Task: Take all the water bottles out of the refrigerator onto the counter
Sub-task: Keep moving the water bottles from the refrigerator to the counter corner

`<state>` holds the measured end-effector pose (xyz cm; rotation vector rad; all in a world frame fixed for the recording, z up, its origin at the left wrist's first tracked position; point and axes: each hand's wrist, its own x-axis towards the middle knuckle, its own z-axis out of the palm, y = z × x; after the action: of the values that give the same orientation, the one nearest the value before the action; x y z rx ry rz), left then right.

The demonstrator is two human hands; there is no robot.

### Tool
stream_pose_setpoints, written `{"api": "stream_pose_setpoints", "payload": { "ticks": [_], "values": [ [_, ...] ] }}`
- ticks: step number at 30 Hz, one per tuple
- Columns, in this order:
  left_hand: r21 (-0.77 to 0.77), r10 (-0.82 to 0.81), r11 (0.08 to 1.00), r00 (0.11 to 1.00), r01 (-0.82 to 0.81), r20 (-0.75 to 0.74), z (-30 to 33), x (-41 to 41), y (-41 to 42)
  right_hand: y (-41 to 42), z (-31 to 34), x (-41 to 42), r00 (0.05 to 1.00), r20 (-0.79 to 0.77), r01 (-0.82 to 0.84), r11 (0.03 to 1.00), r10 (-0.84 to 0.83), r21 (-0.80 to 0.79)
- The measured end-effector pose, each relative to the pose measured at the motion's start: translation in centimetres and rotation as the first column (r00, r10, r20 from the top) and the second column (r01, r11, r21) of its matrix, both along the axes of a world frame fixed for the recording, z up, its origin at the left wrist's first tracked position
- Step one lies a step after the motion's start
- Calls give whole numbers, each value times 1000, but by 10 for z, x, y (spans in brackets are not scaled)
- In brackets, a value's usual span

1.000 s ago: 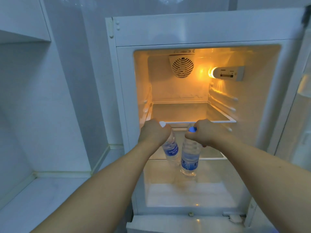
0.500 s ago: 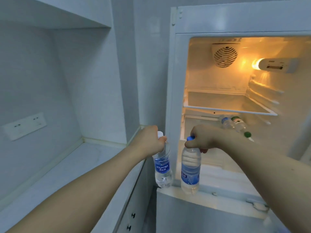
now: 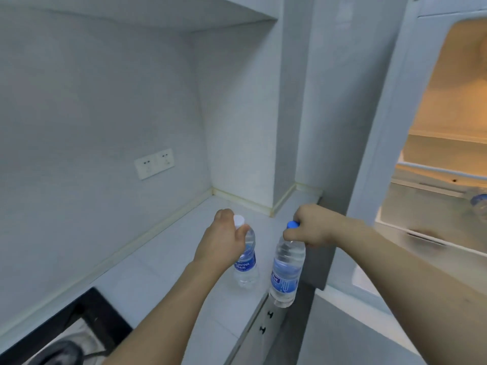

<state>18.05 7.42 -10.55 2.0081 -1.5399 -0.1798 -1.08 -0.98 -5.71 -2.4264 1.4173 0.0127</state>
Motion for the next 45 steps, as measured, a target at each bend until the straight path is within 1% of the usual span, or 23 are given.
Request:
{"api": "stream_pose_setpoints", "payload": {
  "ticks": [2,5,8,11,14,20,22,26,31,34,38,45],
  "values": [
    [9,79,997,996,-79,-51,-11,9,6,0,-10,17,999,0,-49,999,49,-12],
    [17,188,982,975,-187,-115,-21,19,15,0,-29,44,986,-17,-168,984,167,-54],
    [-1,278,960,951,-281,-138,-26,29,27,2,-47,64,968,36,-248,968,249,-26],
    [-15,366,929,922,-370,-125,-29,38,40,4,-58,83,939,110,-331,943,325,36],
    [-14,454,888,883,-459,-119,-32,47,61,11,-64,110,896,134,-434,900,424,48],
    [7,600,799,796,-601,-76,-40,67,118,40,-71,163,817,94,-575,817,570,40],
    [39,659,752,750,-658,-58,-41,70,140,55,-74,178,793,75,-608,793,605,44],
    [45,751,660,658,-750,-57,-45,78,192,96,-78,205,719,33,-695,718,694,38],
    [67,842,538,533,-840,-80,-46,87,266,161,-79,241,614,33,-789,612,789,44],
    [56,874,484,479,-873,-82,-47,92,306,198,-78,258,558,27,-830,557,829,34],
    [39,898,434,428,-900,-103,-44,99,367,257,-74,281,492,40,-871,490,870,44],
    [23,932,347,341,-938,-126,-38,109,481,368,-70,316,439,60,-897,441,896,-15]
  ]
}}
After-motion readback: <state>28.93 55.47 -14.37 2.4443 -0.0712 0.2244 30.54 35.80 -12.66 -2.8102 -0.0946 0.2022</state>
